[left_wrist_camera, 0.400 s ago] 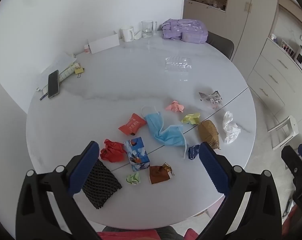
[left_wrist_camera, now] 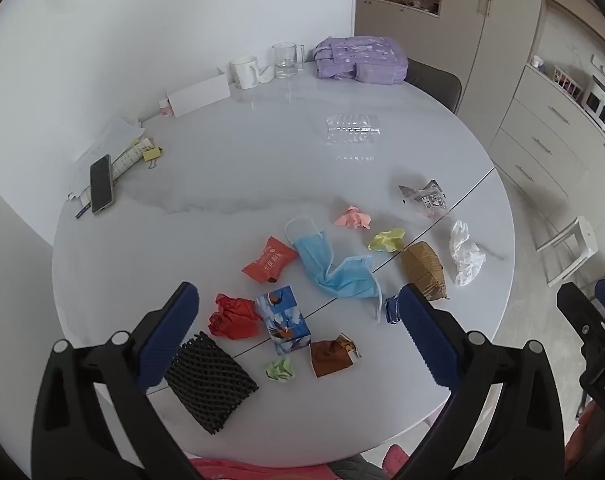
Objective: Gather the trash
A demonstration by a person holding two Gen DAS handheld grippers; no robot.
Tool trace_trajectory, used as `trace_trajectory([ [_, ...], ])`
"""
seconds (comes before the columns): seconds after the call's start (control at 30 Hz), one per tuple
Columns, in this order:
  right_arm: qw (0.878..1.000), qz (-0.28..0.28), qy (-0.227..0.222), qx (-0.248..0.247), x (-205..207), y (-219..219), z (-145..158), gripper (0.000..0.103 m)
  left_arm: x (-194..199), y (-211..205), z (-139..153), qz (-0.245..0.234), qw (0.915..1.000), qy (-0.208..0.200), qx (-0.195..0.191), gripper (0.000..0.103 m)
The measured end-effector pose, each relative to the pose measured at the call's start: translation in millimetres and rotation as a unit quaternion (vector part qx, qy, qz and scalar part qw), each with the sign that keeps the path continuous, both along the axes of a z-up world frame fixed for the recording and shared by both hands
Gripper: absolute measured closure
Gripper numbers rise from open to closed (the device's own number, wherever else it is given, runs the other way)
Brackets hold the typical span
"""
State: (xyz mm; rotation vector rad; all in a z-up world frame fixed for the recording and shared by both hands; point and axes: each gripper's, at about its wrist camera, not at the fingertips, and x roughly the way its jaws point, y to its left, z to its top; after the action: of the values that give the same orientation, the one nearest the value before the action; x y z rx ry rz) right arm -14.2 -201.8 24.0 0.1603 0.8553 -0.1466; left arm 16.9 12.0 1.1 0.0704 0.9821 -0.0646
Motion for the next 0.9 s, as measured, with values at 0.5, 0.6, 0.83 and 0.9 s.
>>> trace_trajectory([
  [0.5, 1.0, -0.004, 0.009, -0.016, -2.4, 21.9, -2.2, 0.002, 3.5, 8.3, -2.5, -0.01, 0.9999, 0.008, -0.008, 0.008],
  [0.6, 1.0, -0.004, 0.01, -0.017, -4.6, 24.3, -2.8, 0.002, 2.9, 14.3, -7.0, -0.009, 0.9999, 0.009, -0.009, 0.008],
  [0.83, 1.0, -0.004, 0.01, -0.018, -6.6, 25.9, -3.2, 0.002, 0.7, 14.7, -9.1, -0.01, 0.9999, 0.01, -0.009, 0.008],
  [0.9, 1.0, -0.004, 0.011, -0.017, -6.8, 26.4, -3.1, 0.002, -0.2, 19.0, -10.9, -0.009, 0.9998, 0.012, -0.01, 0.008],
])
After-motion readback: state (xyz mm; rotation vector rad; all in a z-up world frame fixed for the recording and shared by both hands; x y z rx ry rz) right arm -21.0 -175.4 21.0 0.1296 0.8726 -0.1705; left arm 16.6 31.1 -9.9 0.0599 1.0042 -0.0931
